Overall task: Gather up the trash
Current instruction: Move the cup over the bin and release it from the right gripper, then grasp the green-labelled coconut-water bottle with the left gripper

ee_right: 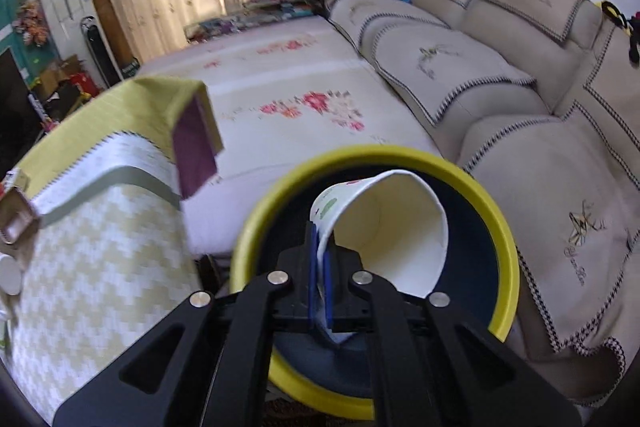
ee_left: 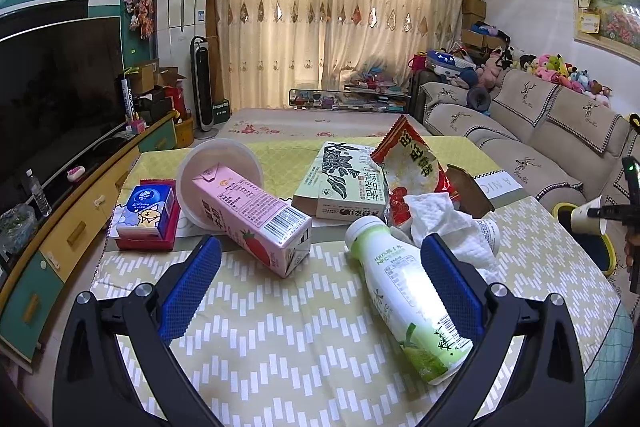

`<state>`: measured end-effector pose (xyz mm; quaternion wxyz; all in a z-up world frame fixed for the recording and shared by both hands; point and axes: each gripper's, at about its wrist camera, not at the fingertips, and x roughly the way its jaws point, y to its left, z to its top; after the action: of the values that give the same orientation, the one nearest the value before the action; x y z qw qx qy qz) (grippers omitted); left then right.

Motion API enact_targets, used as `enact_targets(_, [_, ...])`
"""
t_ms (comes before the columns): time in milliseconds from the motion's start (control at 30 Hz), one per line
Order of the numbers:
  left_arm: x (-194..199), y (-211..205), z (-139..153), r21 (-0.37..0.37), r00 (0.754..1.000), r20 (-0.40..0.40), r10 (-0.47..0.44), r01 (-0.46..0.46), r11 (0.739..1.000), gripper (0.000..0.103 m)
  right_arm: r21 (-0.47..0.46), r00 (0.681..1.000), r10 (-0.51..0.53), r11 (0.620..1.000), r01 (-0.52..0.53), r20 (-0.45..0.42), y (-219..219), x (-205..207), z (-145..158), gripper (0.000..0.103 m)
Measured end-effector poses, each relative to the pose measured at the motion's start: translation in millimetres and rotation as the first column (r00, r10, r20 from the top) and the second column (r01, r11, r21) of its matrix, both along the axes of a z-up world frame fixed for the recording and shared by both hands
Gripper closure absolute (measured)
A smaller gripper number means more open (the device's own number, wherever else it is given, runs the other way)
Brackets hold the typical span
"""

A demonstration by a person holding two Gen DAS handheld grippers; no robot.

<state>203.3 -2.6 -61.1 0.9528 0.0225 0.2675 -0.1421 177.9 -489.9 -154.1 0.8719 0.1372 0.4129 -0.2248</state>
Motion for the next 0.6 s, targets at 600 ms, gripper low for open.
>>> enact_targets(600, [5,-9,-9,-0.001,0.999,-0.046,-0.029,0.029,1.0,0.005,0.024,0.999,-0.024,0.999,0.025,-0.027,-16,-6,-19,0.087])
